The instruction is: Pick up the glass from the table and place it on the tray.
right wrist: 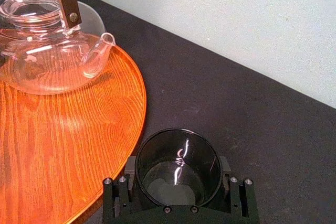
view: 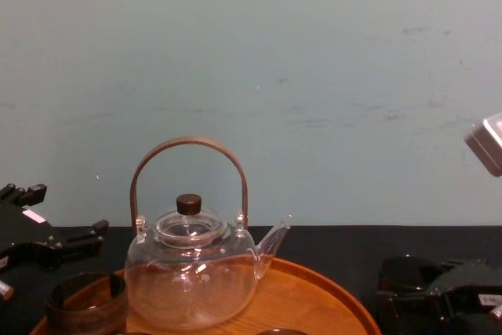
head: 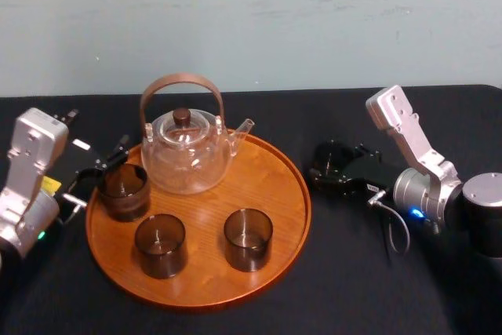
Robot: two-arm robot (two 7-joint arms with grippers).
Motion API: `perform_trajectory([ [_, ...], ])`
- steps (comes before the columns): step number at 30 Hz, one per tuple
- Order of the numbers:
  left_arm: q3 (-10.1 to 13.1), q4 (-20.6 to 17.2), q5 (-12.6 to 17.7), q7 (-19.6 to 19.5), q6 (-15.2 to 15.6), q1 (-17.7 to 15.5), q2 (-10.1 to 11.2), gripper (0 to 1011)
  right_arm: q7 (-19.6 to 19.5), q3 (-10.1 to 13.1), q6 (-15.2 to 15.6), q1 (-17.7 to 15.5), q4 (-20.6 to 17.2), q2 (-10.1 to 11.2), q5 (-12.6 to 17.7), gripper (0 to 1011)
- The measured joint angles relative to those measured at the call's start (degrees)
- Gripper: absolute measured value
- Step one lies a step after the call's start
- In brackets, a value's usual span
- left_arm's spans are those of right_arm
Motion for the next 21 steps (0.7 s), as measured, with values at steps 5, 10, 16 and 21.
perform_trajectory([
  [5,0.00,0.00,0.00,0.00,0.00,0.00,0.00,1001,-0.01,0.03,0.00,-0.01,0.00,0.00,0.04,908],
  [10,0.00,0.00,0.00,0.00,0.00,0.00,0.00,1001,-0.03,0.06,0.00,-0.03,0.00,0.00,0.06,908],
  [16,0.00,0.00,0.00,0.00,0.00,0.00,0.00,1001,-0.04,0.07,0.02,-0.06,0.00,0.00,0.10,908],
  [21,0.00,0.00,0.00,0.00,0.00,0.00,0.00,1001,0.25,0.84,-0.25,-0.64,-1.09,0.36,0.75,908],
])
